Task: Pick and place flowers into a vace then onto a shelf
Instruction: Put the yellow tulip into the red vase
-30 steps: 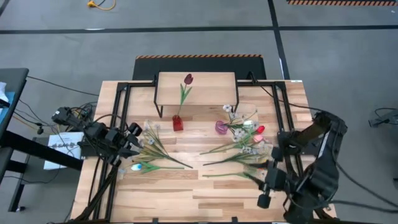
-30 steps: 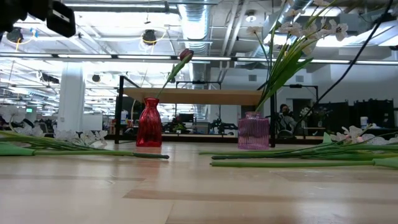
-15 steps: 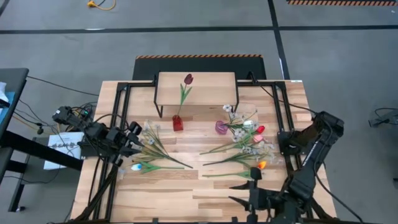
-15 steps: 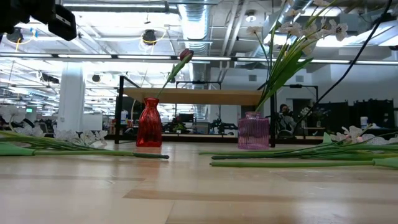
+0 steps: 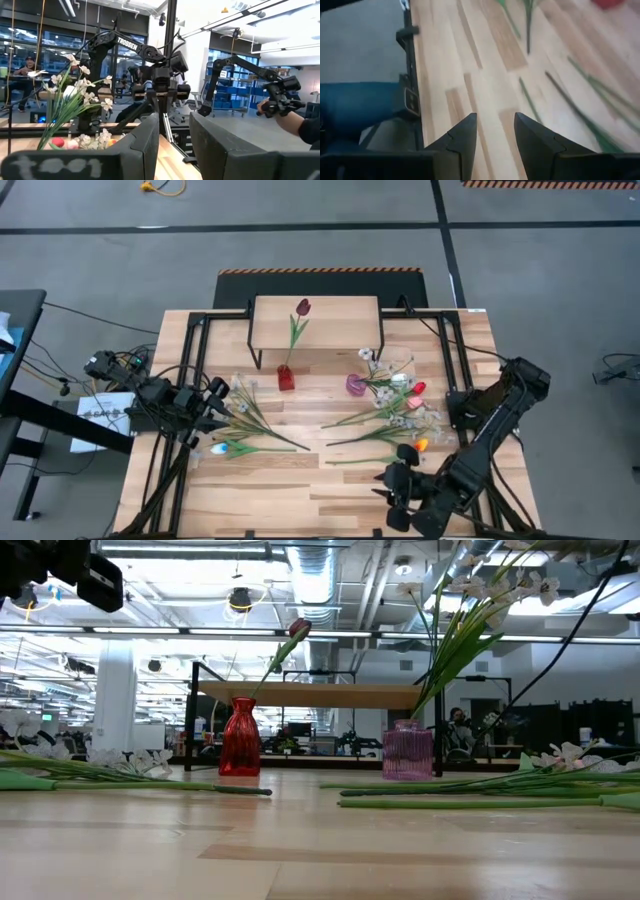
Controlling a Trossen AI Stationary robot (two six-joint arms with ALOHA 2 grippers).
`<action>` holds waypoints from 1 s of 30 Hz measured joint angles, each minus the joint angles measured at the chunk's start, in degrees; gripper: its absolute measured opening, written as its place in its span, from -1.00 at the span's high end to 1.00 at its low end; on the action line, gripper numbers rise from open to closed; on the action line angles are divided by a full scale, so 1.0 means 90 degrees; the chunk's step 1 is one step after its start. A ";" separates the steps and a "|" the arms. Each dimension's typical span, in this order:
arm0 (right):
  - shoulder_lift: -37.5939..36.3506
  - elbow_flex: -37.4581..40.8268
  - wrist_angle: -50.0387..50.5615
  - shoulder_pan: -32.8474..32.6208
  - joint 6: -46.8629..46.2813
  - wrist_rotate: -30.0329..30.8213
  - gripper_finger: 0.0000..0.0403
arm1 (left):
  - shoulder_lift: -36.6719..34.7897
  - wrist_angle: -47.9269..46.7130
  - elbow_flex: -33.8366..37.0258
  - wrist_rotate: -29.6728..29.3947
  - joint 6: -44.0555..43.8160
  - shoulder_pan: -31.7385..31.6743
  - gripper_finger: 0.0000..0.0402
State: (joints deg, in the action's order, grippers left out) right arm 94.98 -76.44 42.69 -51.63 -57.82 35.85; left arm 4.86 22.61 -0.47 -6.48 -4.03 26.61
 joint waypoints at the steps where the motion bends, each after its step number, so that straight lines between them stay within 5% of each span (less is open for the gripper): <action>1: 0.0000 0.0008 0.0110 -0.0001 -0.0131 -0.0077 0.38 | 0.0001 0.0000 0.0002 0.0000 -0.0001 0.0000 0.51; 12: 0.0238 0.0314 0.0432 0.0116 -0.0358 -0.1100 0.38 | 0.0000 0.0000 0.0007 0.0000 0.0000 0.0000 0.51; 30: 0.2021 0.0364 0.1041 0.0431 -0.0240 -0.1777 0.38 | 0.0000 -0.0002 0.0010 0.0002 -0.0023 0.0000 0.51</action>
State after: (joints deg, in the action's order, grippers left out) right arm 113.17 -73.17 52.06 -47.75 -59.99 19.86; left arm 4.86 22.59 -0.38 -6.46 -4.24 26.61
